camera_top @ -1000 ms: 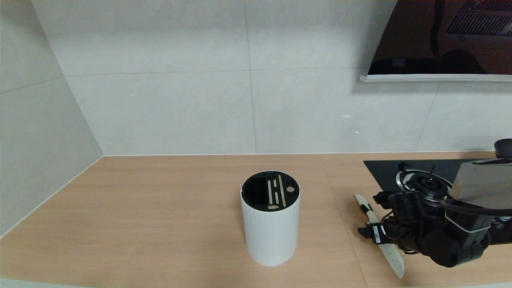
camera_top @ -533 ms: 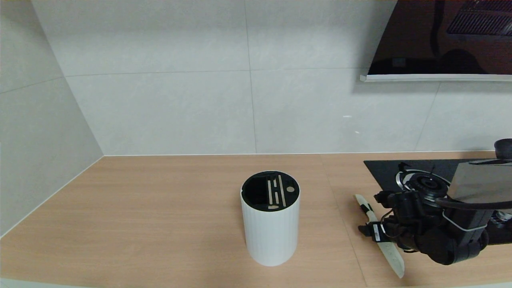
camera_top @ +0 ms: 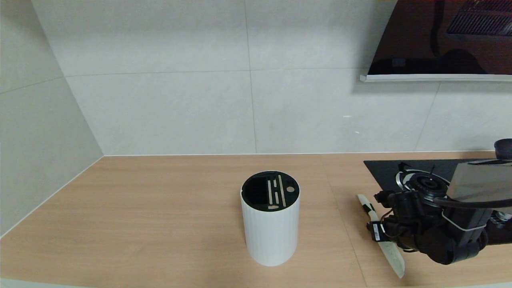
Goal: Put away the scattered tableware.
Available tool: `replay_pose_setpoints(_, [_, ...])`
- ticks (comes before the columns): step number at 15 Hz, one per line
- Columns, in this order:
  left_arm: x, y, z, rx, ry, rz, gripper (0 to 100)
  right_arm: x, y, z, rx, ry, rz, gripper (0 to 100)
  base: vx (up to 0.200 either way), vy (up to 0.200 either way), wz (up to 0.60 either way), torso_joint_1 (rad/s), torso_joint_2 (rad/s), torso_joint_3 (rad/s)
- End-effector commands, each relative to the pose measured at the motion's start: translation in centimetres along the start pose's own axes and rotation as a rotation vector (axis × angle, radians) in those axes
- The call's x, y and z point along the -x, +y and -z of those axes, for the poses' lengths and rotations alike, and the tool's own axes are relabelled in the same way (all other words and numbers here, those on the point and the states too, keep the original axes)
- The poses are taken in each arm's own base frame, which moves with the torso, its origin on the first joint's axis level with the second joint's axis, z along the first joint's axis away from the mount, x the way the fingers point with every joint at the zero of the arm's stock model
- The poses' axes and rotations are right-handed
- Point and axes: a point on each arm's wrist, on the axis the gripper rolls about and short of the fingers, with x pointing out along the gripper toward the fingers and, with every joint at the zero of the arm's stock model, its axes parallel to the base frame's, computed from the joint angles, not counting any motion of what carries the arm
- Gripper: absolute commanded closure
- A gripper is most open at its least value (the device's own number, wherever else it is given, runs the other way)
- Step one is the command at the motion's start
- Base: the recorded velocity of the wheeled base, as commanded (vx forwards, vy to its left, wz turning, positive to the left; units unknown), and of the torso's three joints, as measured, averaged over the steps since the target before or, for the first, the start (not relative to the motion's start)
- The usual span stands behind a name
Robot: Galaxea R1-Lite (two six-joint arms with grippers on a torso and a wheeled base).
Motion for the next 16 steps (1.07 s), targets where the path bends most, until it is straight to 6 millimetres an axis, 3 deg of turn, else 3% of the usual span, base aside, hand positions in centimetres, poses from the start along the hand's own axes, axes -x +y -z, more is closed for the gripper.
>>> replay_pose_setpoints(1, [0.0,0.0,0.0,0.0,0.0,-0.001,0,0.3,0.0,-0.1,0.0,-0.004,0.001,100,0.0,0.0,0.0,0.0,0.0,0.0])
replay_pose_setpoints(3, [0.0,0.0,0.0,-0.001,0.001,-0.002,0,1.5,0.0,-1.0,-0.004,-0.037,-0.003,100,0.0,0.0,0.0,0.0,0.0,0.0])
replay_pose_setpoints(7, [0.0,0.0,0.0,0.003,0.0,-0.004,0,7.5,1.4,-3.4,0.014,-0.19,-0.069,100,0.0,0.0,0.0,0.0,0.0,0.0])
replay_pose_setpoints(8, [0.0,0.0,0.0,0.005,0.0,-0.005,0,8.0,1.7,-3.5,0.018,-0.206,-0.079,100,0.0,0.0,0.0,0.0,0.0,0.0])
replay_pose_setpoints(9, [0.0,0.0,0.0,0.002,0.0,-0.007,0,10.4,2.6,-4.2,0.031,-0.282,-0.117,100,0.0,0.0,0.0,0.0,0.0,0.0])
replay_pose_setpoints(13, [0.1,0.0,-0.5,-0.007,-0.031,0.005,0,16.7,3.4,-7.4,0.023,-0.513,-0.2,100,0.0,0.0,0.0,0.0,0.0,0.0])
replay_pose_setpoints(14, [0.9,-0.1,-3.0,-0.007,-0.114,0.045,0,17.4,3.4,-8.9,0.013,-0.571,-0.207,100,0.0,0.0,0.0,0.0,0.0,0.0])
replay_pose_setpoints(15, [1.2,-0.1,-4.0,-0.009,-0.139,0.076,0,17.7,3.5,-9.5,0.012,-0.594,-0.21,100,0.0,0.0,0.0,0.0,0.0,0.0])
replay_pose_setpoints(16, [1.8,-0.3,-8.3,-0.009,-0.11,0.266,0,18.9,3.9,-12.1,0.004,-0.681,-0.222,100,0.0,0.0,0.0,0.0,0.0,0.0])
